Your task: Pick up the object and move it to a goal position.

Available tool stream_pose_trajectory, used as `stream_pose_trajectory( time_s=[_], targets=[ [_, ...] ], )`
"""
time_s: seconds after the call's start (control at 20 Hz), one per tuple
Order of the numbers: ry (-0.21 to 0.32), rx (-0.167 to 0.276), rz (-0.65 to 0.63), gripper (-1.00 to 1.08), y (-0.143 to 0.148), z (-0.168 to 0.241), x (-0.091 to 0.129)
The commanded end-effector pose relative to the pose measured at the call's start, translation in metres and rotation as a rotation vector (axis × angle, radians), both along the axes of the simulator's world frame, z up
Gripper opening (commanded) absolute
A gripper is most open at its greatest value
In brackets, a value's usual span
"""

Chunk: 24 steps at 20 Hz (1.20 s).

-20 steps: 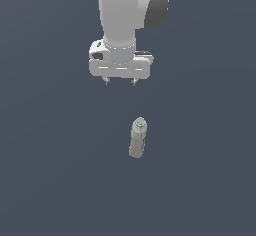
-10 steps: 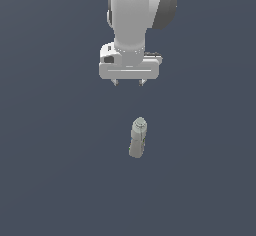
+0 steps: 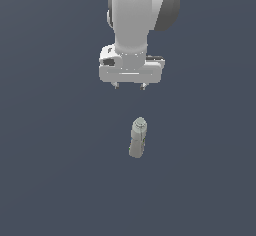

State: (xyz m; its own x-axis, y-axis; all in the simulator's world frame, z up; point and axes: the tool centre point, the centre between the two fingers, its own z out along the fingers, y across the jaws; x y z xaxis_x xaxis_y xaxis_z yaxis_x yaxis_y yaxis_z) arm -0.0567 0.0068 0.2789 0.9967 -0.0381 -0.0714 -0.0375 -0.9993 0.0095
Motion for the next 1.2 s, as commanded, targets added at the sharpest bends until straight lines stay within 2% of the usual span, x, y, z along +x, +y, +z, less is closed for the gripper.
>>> stream_pose_trajectory(
  time_s=[0.0, 0.65, 1.15],
  targets=[
    [-0.006, -0.001, -0.019, 1.0, 0.002, 0.001, 0.011],
    [-0.05, -0.004, -0.172, 1.0, 0.02, 0.004, 0.09],
    [-0.07, -0.003, -0.242, 1.0, 0.029, 0.002, 0.122]
  ],
)
